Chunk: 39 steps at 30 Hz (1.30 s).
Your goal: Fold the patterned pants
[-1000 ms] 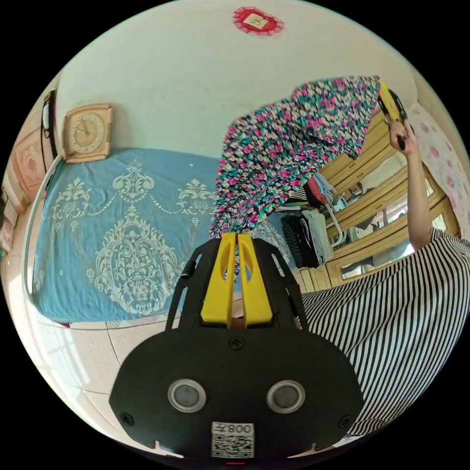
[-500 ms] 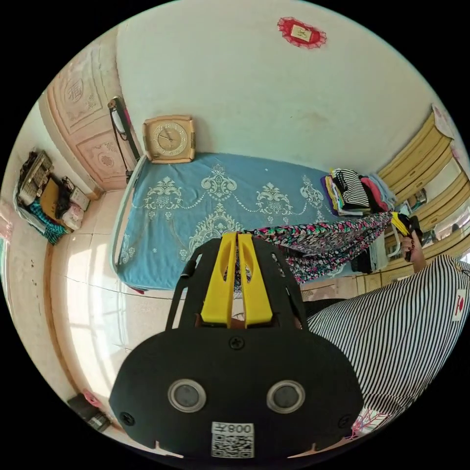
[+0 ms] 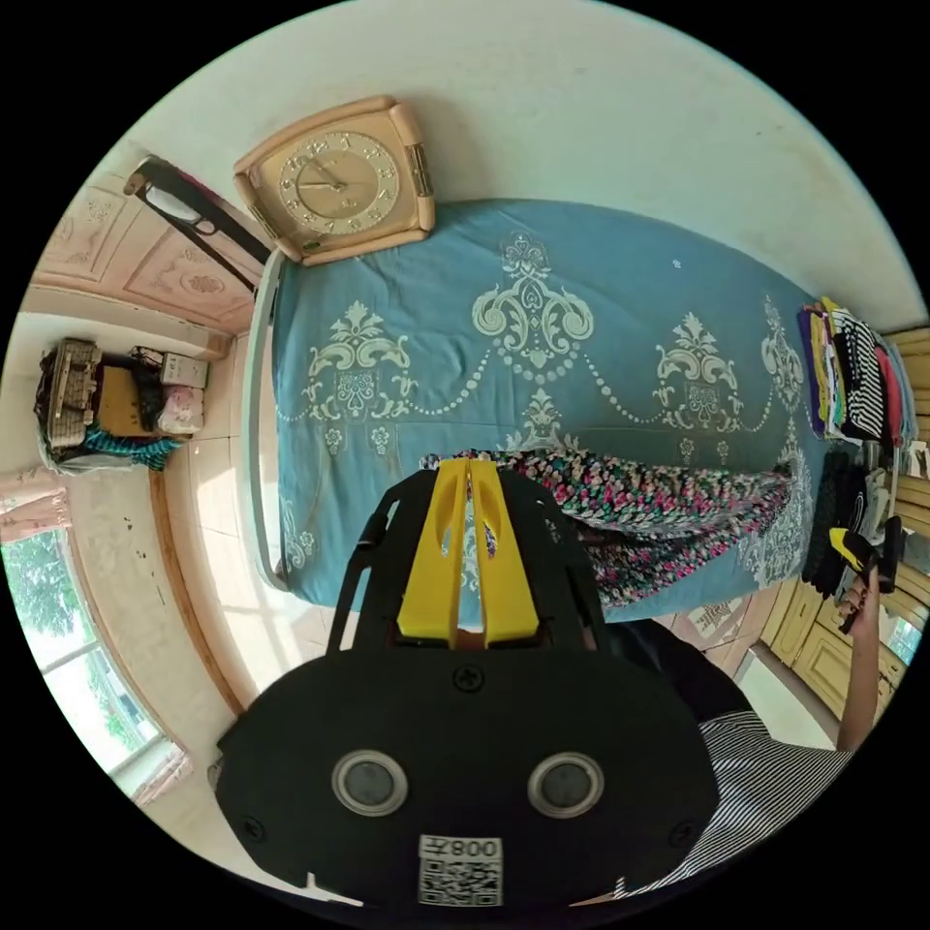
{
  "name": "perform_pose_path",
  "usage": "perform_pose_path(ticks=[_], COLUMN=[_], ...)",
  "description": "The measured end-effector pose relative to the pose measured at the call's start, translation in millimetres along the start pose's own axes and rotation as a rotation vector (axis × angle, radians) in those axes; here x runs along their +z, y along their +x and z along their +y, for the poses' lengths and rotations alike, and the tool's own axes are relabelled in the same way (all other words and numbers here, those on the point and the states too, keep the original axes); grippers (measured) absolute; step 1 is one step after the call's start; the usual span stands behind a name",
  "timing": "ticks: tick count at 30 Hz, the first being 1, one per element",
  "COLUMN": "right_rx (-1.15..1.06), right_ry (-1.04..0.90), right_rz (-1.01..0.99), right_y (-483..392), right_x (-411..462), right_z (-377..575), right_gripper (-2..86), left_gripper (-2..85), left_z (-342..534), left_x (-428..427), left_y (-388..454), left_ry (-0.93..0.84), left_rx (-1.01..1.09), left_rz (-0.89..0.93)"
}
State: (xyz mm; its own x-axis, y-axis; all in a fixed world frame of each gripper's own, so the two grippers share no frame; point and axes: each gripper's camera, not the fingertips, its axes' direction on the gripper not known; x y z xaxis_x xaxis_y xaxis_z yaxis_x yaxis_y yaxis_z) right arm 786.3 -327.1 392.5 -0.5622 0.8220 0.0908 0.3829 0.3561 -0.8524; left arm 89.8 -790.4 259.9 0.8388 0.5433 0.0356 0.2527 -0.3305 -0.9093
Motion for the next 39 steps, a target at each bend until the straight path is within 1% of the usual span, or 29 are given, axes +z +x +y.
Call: perform_pose_path(ticks=[1,4,6,8,11,16,21,23,28,31,33,36,39], right_rx=[0.018,0.083,0.122,0.165,0.237,0.254,0.158,0.144,0.21,0.232,0.249,0.285,0.319], right_ry=[0.01,0.017,-0.012,-0.037,-0.052,-0.078,-0.123,-0.122,-0.037,0.016,0.028,0.036,-0.008], right_rz=[-0.001,-0.045,0.002,0.033,0.041,0.079,0.187,0.214,0.236,0.299,0.389,0.423,0.429], right_y=[1.2,6.3,9.6,14.1,20.4,10.0,-17.2,-19.6,-1.4,10.1,18.3,31.6,43.7], right_x=[-0.3,-6.3,-12.4,-16.5,-24.7,-37.1,-50.5,-58.0,-98.4,-130.3,-149.2,-162.5,-163.6], right_z=[-3.1,-12.1,-15.5,-17.1,-19.9,-37.4,-73.5,-82.0,-89.8,-92.5,-96.4,-98.8,-99.4], right_gripper=[2.0,2.2,2.5,2.6,3.1,4.9,6.1,6.5,8.1,8.5,8.8,8.6,6.8], left_gripper=[2.2,5.7,7.0,7.8,8.1,8.6,9.4,9.7,9.4,7.2,5.4,3.8,3.1], left_z=[-9.5,-22.7,-25.5,-27.6,-36.4,-85.5,-142.8,-163.7,-198.4,-218.8,-228.5,-241.0,-251.4], left_x=[10.9,40.5,59.9,87.5,108.5,119.2,130.3,140.9,157.8,164.4,166.7,164.7,157.1], left_y=[-6.3,-26.6,-40.4,-59.4,-75.0,-78.0,-71.4,-71.2,-77.6,-83.2,-86.4,-91.5,-96.7], left_ry=[0.005,-0.057,-0.131,-0.26,-0.348,-0.359,-0.363,-0.382,-0.373,-0.361,-0.36,-0.345,-0.32], left_rx=[0.002,-0.003,-0.025,-0.084,-0.137,-0.143,-0.135,-0.176,-0.273,-0.297,-0.307,-0.32,-0.308], left_rz=[0.04,0.172,0.235,0.33,0.405,0.529,0.617,0.678,0.765,0.769,0.756,0.748,0.754])
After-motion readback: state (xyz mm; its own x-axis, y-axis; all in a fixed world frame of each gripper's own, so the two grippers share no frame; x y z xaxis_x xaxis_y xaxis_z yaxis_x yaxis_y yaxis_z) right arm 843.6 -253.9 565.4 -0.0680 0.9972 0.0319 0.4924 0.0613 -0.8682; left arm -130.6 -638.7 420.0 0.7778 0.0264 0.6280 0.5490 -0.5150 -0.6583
